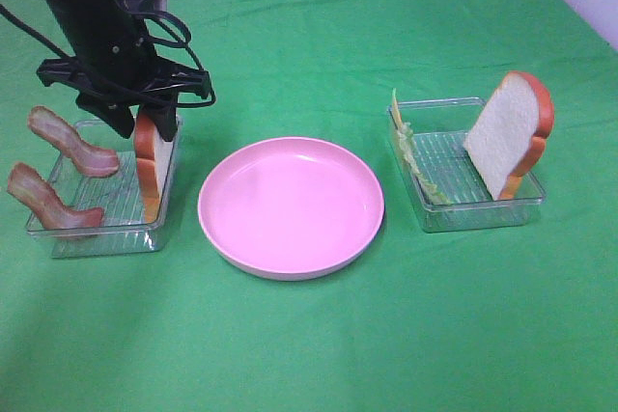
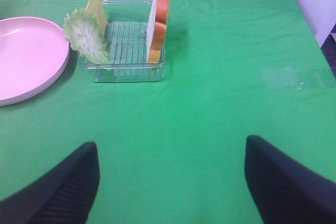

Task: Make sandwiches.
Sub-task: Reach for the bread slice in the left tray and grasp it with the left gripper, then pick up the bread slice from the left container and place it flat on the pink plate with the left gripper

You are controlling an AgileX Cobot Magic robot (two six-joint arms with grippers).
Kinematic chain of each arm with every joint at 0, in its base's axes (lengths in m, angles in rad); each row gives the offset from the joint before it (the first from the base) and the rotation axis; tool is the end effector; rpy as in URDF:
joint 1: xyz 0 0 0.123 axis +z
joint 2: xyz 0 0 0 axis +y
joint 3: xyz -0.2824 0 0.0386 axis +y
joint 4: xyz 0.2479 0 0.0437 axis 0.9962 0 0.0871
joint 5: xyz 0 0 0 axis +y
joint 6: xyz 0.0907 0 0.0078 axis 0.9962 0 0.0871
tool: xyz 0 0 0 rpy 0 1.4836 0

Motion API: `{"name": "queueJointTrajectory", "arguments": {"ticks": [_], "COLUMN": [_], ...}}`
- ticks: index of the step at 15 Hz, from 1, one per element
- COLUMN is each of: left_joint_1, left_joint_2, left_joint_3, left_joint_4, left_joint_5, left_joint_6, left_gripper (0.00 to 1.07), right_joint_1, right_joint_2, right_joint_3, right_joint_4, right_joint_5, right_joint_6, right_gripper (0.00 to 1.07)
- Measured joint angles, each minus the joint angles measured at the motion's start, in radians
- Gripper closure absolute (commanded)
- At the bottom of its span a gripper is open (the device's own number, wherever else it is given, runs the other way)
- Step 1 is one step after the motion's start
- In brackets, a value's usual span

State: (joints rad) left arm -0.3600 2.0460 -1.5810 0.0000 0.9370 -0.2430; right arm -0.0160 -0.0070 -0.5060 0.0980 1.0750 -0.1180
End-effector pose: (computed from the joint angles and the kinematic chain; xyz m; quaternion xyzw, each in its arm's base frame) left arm 0.4002 -0.1506 0.1962 0.0580 0.9901 -0.0379 0.1219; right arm -0.0073 0.0080 0.2780 -0.0460 0.8513 0.0140 0.5225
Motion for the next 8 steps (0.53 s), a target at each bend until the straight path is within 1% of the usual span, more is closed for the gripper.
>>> {"name": "queueJointTrajectory", "arguments": {"ticks": [2, 4, 5, 8], "left_joint_1": [0.0, 0.0, 0.0, 0.0], "left_joint_2": [0.0, 0.0, 0.0, -0.02], "left_joint_3": [0.0, 0.0, 0.0, 0.0], "left_joint_4": [0.009, 0.011, 0.011, 0.006], "left_joint_5": [-0.002, -0.002, -0.002, 0.006], "left_joint_6": [0.0, 0.0, 0.0, 0.0], "left_gripper": [0.94, 1.03, 1.07, 1.07], "right_joint_1": [0.0, 0.0, 0.0, 0.0], "right_joint_2": [0.0, 0.0, 0.0, 0.0], "right_joint_3": [0.0, 0.0, 0.0, 0.0], "right_joint_4": [0.0, 0.0, 0.0, 0.0], "right_joint_5": [0.0, 0.0, 0.0, 0.0], "right_joint_6": [0.0, 0.0, 0.0, 0.0], "right_gripper": [0.34, 0.34, 0.34, 0.34]}}
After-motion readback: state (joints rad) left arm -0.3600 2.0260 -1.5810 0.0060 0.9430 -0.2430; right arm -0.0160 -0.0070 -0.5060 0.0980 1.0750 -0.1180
